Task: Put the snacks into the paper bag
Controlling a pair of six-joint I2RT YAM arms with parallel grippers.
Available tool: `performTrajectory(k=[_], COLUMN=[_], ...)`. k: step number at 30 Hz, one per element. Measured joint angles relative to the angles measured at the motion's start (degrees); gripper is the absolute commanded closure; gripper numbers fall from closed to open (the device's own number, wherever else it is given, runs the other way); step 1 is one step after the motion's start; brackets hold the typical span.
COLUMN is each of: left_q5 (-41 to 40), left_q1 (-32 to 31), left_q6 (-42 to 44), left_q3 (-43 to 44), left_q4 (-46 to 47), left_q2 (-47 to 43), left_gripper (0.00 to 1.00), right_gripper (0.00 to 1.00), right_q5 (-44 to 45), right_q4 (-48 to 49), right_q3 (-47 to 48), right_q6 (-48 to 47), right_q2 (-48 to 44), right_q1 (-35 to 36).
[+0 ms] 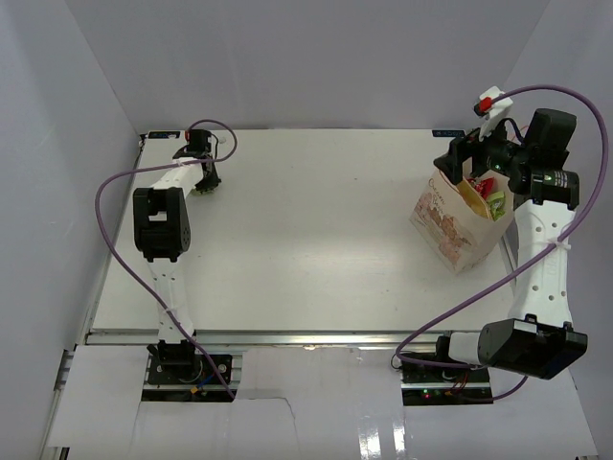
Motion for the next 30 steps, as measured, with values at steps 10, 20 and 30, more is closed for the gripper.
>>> performTrajectory(k=[10, 20, 30], left_q5=[27.36, 71.36, 82.68], left_q1=[0.17, -9.75, -20.41], left_q6=[1.05, -9.46, -13.75], left_q3=[-18.29, -41.79, -47.08], left_q4=[5.81, 18.6, 19.43], left_q2=[-14.91, -35.65, -40.0], left_gripper=[0.94, 0.93, 0.93], right_gripper=[0.03, 0.05, 0.0], right_q5=[-23.71, -19.32, -9.33], right_q4=[-6.97, -16.63, -17.27], right_q3=[3.58, -4.04, -4.24], right_q6=[-16.26, -55.04, -62.88], right_q2=[0.33, 3.19, 14.23], right_q1=[6.6, 37.59, 49.77])
